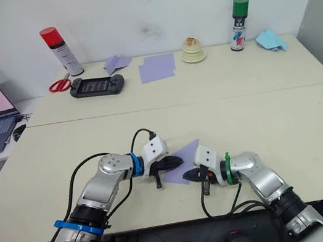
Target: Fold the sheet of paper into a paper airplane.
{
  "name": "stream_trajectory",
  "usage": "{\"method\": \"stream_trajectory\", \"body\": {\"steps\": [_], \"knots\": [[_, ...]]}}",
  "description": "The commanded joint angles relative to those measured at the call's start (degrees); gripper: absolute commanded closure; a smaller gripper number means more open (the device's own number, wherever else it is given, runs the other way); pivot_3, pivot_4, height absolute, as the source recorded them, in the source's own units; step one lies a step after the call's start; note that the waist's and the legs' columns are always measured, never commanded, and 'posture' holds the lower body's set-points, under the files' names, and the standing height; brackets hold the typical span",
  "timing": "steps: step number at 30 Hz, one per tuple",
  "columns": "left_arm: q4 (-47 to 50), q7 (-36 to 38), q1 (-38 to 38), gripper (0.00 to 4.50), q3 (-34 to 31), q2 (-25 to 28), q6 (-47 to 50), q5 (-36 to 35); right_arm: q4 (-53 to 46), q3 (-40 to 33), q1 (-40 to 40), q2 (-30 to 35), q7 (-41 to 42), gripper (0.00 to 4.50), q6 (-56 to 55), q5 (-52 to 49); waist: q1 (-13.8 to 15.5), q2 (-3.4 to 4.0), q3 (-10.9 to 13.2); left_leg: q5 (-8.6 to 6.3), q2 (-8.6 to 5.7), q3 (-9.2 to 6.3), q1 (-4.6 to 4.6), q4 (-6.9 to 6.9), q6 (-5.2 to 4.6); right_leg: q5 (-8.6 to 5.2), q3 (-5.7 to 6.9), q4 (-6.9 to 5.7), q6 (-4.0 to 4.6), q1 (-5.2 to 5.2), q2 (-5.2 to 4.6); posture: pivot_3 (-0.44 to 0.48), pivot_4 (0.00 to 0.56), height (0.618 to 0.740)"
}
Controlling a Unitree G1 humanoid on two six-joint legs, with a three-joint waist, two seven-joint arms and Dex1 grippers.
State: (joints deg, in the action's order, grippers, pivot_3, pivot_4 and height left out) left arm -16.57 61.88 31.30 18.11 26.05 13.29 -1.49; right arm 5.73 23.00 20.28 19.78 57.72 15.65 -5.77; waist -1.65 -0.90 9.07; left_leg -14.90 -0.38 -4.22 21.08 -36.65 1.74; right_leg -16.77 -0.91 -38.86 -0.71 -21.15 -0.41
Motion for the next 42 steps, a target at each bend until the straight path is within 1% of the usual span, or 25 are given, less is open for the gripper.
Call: {"method": "stream_trajectory", "body": {"steps": [1,4,6,11,14,17,21,23,26,29,33,42], "knots": [[-0.30,0.72,-2.11,4.46,2.78,0.32,1.36,1.84,0.88,4.98,-2.70,1.87,4.08,4.50,3.33,1.23,0.00,0.00,0.00,0.00,0.00,0.00,0.00,0.00,0.00,0.00,0.00,0.01,-0.01,0.00,0.00,0.000,0.150,0.740],[-0.21,0.72,-2.28,4.46,2.77,0.51,1.41,1.94,-1.10,5.66,-3.25,3.36,6.32,4.50,4.05,0.57,0.01,-0.01,0.00,0.00,0.00,0.00,0.00,0.04,0.01,-0.02,0.00,0.07,-0.02,0.00,0.00,0.000,0.150,0.740],[-0.21,0.71,-2.27,4.46,2.79,0.41,1.48,1.91,-2.73,4.73,-3.53,4.08,6.83,4.50,4.40,-0.30,0.04,-0.01,-0.01,0.00,-0.01,0.00,0.01,0.07,0.01,-0.02,0.00,0.11,-0.02,0.01,-0.01,0.000,0.150,0.740],[0.23,1.09,-2.45,4.46,2.63,0.41,1.80,1.38,-10.09,-1.48,-4.01,5.08,4.94,4.50,9.18,-5.87,0.19,-0.02,0.01,-0.01,-0.02,-0.01,0.05,0.25,0.01,-0.02,0.02,0.31,-0.03,0.00,-0.05,0.000,0.150,0.740],[0.51,1.35,-2.52,4.46,1.89,0.63,2.10,0.61,-15.39,-6.60,-3.96,4.94,1.32,4.50,13.64,-9.53,0.15,-0.03,0.04,0.00,-0.05,-0.01,0.18,0.27,0.02,-0.02,0.02,0.32,-0.04,-0.12,-0.09,0.000,0.150,0.740],[0.54,1.41,-2.28,4.46,0.43,0.51,3.28,-0.99,-15.92,-9.47,-3.10,2.93,-4.52,4.50,14.41,-9.20,0.12,-0.04,0.06,0.00,-0.04,-0.04,0.32,0.25,0.02,-0.02,0.06,0.28,-0.04,-0.26,-0.10,0.000,0.150,0.740],[0.03,1.73,-2.10,4.46,-0.13,0.59,3.64,-1.67,-10.06,-10.63,-0.89,-1.50,-12.57,4.50,11.18,-6.00,0.05,-0.02,0.10,0.00,-0.01,-0.07,0.32,0.26,0.02,-0.02,0.10,0.25,-0.04,-0.29,-0.06,0.000,0.150,0.740],[-0.15,1.86,-2.08,4.46,-0.01,0.65,3.49,-1.62,-7.51,-10.00,-0.18,-2.30,-13.41,4.50,9.25,-4.83,0.02,-0.04,0.11,0.00,-0.02,-0.05,0.34,0.26,0.02,-0.02,0.07,0.25,-0.04,-0.31,-0.06,0.000,0.150,0.740],[-0.42,1.77,-1.81,4.46,0.29,0.52,2.99,-1.32,-0.01,-10.14,2.07,-4.31,-18.21,4.50,5.55,-1.45,0.01,-0.03,0.13,0.00,-0.04,0.00,0.40,0.26,0.02,-0.01,0.03,0.27,-0.03,-0.36,-0.08,0.000,0.150,0.740],[-0.83,1.43,-1.58,4.46,0.87,0.31,2.01,-0.53,7.05,-12.75,3.91,-6.63,-21.83,4.50,2.87,-1.35,-0.01,-0.02,0.14,0.01,-0.04,0.00,0.38,0.26,0.02,-0.01,0.03,0.24,-0.03,-0.37,-0.08,0.000,0.150,0.740],[-1.07,1.32,-1.43,4.46,1.15,0.05,1.69,-0.47,11.45,-11.78,4.57,-6.21,-23.17,4.50,0.19,0.93,0.04,-0.02,0.14,0.02,-0.05,-0.02,0.31,0.23,0.00,-0.01,0.05,0.13,-0.02,-0.30,-0.08,0.000,0.150,0.740],[-0.76,1.26,-1.53,4.46,1.42,0.34,1.59,-0.18,18.46,-12.22,7.20,-6.14,-28.78,4.50,-0.40,3.52,0.03,-0.02,0.13,0.04,-0.05,0.03,-0.06,0.22,-0.04,-0.01,-0.02,0.08,-0.02,0.00,-0.08,0.000,0.150,0.740]]}}
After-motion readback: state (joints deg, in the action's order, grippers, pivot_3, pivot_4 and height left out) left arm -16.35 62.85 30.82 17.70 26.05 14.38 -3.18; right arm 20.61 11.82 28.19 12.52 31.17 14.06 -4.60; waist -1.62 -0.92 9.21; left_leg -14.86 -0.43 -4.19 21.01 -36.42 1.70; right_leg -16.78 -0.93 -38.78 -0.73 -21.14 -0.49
